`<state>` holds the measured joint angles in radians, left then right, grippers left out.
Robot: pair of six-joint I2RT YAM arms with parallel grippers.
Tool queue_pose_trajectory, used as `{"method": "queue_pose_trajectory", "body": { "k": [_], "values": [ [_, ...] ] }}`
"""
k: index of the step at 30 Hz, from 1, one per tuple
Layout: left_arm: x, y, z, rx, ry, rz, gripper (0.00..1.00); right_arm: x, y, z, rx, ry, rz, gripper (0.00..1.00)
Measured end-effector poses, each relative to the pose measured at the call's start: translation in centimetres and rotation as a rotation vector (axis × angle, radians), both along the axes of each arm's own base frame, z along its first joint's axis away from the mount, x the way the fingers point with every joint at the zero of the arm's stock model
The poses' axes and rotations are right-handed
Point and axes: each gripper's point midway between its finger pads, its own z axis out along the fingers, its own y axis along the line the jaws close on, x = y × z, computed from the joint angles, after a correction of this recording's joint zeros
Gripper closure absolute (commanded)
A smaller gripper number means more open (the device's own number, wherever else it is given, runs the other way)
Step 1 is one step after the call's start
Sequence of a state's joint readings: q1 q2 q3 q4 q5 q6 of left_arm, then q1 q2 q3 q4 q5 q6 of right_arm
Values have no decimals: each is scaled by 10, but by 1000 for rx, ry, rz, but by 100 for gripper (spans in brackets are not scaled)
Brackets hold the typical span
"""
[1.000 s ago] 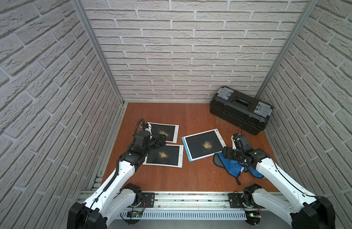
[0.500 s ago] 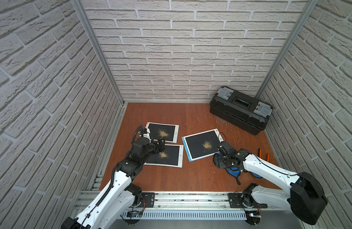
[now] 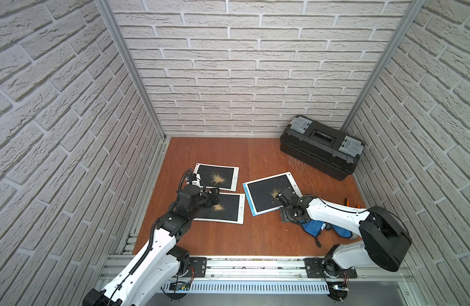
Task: Wipe the drawing tablet
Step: Pick up the cleaning item at the center of the board.
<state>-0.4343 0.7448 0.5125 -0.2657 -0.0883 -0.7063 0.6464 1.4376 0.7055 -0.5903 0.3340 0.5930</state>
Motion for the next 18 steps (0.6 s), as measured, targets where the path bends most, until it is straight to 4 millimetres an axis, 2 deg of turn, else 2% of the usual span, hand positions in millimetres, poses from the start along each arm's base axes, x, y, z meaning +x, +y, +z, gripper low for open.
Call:
{"method": "queue_pose_trajectory", "body": {
  "k": [3,6,12,14,18],
  "values": [
    [0,1,-2,4,4,2,2,-1,2,-2,15,-2,-3,65],
    [-1,1,-3,9,5,2,2,-6,3,-5,37,-1,-7,88],
    [-2,2,-6,21,13,0,2,-25,9,-2,107,-14,9,95],
    [-3,3,-7,26,16,0,2,-35,17,0,132,-13,37,95],
    [-3,4,-8,30,18,2,2,-63,50,3,181,-2,141,95]
  ]
}}
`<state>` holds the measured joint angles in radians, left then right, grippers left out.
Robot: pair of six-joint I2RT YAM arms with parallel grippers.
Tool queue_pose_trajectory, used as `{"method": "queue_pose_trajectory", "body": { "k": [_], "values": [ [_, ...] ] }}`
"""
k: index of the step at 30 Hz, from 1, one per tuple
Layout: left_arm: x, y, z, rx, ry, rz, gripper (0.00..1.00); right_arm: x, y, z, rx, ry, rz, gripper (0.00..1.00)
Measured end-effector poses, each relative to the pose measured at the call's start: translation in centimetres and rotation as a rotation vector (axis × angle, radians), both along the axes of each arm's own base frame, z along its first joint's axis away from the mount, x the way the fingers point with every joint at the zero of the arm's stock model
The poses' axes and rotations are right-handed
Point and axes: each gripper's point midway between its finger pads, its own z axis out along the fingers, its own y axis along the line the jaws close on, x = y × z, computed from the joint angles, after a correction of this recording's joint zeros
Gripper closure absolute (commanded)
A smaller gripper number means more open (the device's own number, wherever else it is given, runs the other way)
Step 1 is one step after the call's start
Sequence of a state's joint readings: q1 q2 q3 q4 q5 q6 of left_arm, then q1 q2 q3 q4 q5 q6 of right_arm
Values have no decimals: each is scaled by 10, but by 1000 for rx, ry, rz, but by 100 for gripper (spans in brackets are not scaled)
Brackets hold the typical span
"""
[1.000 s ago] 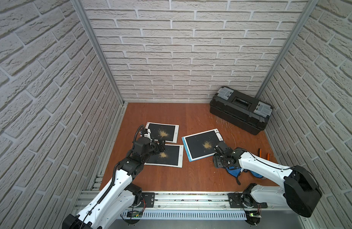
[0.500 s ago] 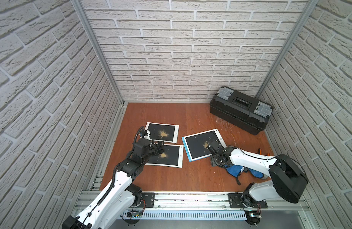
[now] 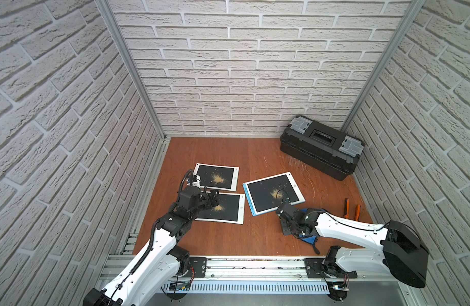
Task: Wipe the drawing tablet
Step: Pick up the cleaning item at the center of the board.
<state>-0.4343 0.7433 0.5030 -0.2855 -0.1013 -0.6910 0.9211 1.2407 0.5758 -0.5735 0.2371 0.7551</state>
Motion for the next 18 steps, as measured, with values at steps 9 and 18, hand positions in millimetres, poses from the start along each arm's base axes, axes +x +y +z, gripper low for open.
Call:
{"method": "queue_pose_trajectory", "body": {
  "k": [9,18],
  "values": [
    [0,1,0,3,0,4,2,-50,96,26,156,32,188,93],
    [-6,6,9,-5,-30,13,2,-52,138,73,365,14,172,91]
  ]
}}
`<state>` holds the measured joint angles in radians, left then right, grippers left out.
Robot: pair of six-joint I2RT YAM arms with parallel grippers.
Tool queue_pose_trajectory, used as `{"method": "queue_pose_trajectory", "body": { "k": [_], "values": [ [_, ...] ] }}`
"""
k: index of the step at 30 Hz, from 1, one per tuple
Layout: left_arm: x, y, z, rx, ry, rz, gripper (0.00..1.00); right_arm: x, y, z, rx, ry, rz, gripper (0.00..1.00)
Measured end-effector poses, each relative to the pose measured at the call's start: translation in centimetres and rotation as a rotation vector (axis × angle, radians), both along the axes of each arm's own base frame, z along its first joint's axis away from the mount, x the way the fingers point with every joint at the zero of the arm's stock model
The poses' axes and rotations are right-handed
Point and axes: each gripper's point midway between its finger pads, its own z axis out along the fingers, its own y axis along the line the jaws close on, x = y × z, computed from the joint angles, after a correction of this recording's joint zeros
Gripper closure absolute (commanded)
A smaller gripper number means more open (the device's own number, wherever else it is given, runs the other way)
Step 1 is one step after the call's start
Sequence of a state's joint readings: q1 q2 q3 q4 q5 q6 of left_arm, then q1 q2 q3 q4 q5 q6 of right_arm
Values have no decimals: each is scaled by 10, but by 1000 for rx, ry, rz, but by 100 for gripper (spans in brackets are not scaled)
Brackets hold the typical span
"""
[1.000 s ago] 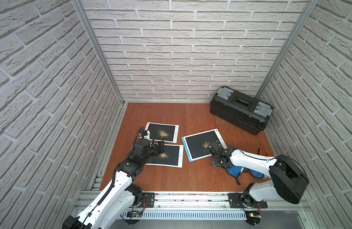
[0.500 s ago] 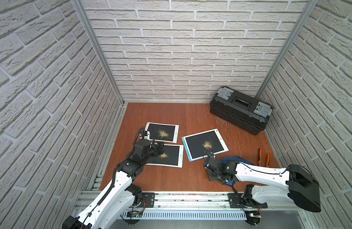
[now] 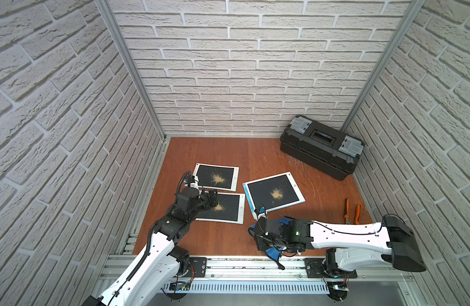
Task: Wipe the drawing tablet
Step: Pick up the cleaning item at the center of the board.
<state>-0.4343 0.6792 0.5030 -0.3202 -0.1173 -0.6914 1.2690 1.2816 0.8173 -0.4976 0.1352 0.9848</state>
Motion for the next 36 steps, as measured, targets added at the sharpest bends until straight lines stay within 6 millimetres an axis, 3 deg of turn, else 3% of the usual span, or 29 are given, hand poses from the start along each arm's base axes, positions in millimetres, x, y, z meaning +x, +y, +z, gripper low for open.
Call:
{"method": "queue_pose_trajectory", "body": {
  "k": [6,11,18,22,28,32,34,36],
  "values": [
    [-3,3,-1,8,5,7,2,12,-26,15,63,-14,-93,91],
    [-3,3,-2,10,8,7,2,26,-85,4,112,-5,-273,91],
    [-3,3,-5,15,20,7,2,24,-157,-5,153,-24,-489,90],
    [-2,3,-6,16,26,8,2,19,-188,-13,86,-19,-577,89],
    [-1,1,-9,11,38,8,2,12,-222,-26,-55,-20,-684,79],
    [-1,0,-10,8,42,4,2,15,-234,-35,-180,-18,-727,64],
    [-1,0,-10,8,42,4,2,14,-240,-38,-262,-11,-721,38],
    [-1,0,-10,8,42,4,2,16,-241,-36,-323,-9,-702,27]
  ]
}}
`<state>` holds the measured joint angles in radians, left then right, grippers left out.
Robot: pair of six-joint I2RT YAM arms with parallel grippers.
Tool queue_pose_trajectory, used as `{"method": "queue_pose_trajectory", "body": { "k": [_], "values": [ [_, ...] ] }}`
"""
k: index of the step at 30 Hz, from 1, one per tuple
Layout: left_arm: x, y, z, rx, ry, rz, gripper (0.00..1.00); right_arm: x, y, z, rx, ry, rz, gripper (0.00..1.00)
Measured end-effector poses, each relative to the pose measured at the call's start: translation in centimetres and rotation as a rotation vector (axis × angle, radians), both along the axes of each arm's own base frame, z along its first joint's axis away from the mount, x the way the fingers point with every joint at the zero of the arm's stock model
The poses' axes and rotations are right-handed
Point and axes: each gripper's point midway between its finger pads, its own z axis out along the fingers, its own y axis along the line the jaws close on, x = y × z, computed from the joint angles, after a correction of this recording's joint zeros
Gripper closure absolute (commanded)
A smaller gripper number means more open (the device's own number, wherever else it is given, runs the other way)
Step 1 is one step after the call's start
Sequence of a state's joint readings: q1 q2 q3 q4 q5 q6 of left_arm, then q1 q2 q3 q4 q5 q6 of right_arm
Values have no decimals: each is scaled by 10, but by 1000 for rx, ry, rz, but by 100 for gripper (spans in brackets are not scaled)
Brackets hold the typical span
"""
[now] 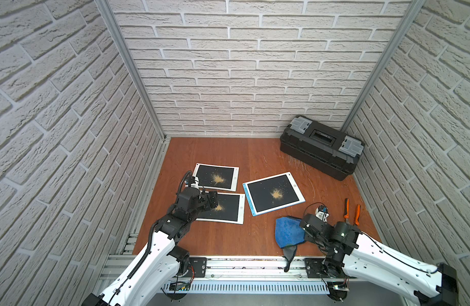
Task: Wipe the drawing tablet
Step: Pick up the cleaning item at the center of the board.
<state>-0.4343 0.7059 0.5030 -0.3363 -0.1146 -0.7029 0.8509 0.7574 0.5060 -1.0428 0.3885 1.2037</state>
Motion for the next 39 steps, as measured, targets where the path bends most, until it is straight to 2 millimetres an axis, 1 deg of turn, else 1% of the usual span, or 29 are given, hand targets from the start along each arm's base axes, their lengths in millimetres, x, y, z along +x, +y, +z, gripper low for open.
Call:
{"method": "queue_pose_trajectory", "body": {
  "k": [2,5,7,12,15,16,18,19,20,23,28,34,39],
  "values": [
    [0,0,0,0,0,0,2,6,5,8,-32,9,32,25],
    [0,0,0,0,0,0,2,16,16,20,-44,-1,84,24],
    [0,0,0,1,0,0,2,21,24,23,-34,-7,123,24],
    [0,0,0,2,1,0,2,24,48,18,0,23,225,24],
    [0,0,-3,6,8,0,2,24,65,13,15,49,288,18],
    [1,0,-3,7,9,0,2,23,70,10,17,59,304,14],
    [2,-1,-5,8,14,-1,2,23,76,4,15,79,325,13],
    [4,-1,-6,10,17,-1,2,23,78,1,12,88,330,7],
    [4,-2,-8,13,24,-1,2,23,80,-1,10,95,331,4],
    [5,-2,-12,20,39,-1,2,25,81,-7,-7,109,327,0],
    [5,-2,-14,21,39,-1,2,27,81,-19,-41,134,321,0],
    [7,-3,-18,30,48,-4,2,28,86,-42,-47,170,308,0],
    [8,-4,-18,32,46,-6,2,28,89,-47,-22,164,289,1]
  ]
}}
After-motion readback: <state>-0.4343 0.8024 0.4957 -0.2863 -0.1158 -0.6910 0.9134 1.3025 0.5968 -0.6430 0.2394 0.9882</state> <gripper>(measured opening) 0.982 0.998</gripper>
